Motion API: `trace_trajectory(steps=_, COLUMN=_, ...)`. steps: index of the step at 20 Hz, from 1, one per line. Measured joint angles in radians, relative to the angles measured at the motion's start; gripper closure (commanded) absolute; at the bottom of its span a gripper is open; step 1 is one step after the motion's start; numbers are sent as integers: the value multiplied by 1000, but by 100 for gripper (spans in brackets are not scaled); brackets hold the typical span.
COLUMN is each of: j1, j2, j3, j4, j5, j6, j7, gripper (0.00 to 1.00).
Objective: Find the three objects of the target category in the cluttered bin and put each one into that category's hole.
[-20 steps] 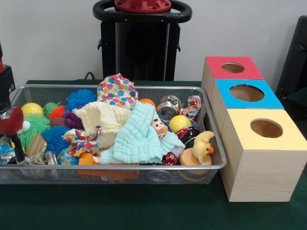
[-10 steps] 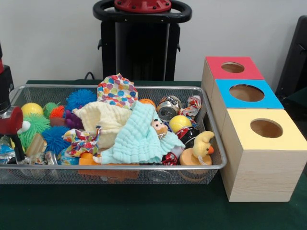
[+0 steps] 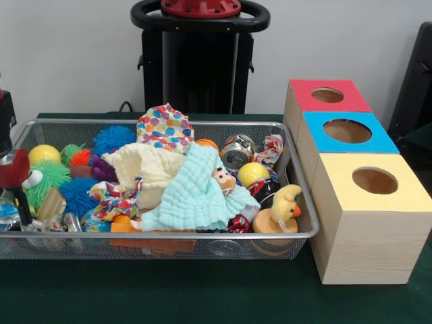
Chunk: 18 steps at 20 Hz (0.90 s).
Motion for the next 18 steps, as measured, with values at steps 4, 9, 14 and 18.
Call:
trace_trajectory(steps=4, j1=-5, j2=1, j3=5, j4=2, j5=0, j6=0, j7=-7, gripper=0)
trace_trajectory(steps=9, j1=-10, j2=2, j3=10, j4=4, j5=0, j6=0, j7=-8, gripper=0)
trace_trajectory(steps=14, j1=-14, j2=4, j3=14, j4=5, j5=0, j6=0, j7=-10, gripper=0)
trace_trajectory(steps=18, j1=-17, j2=5, j3=17, j4=6, j5=0, j6=0, j7=-10, gripper=0)
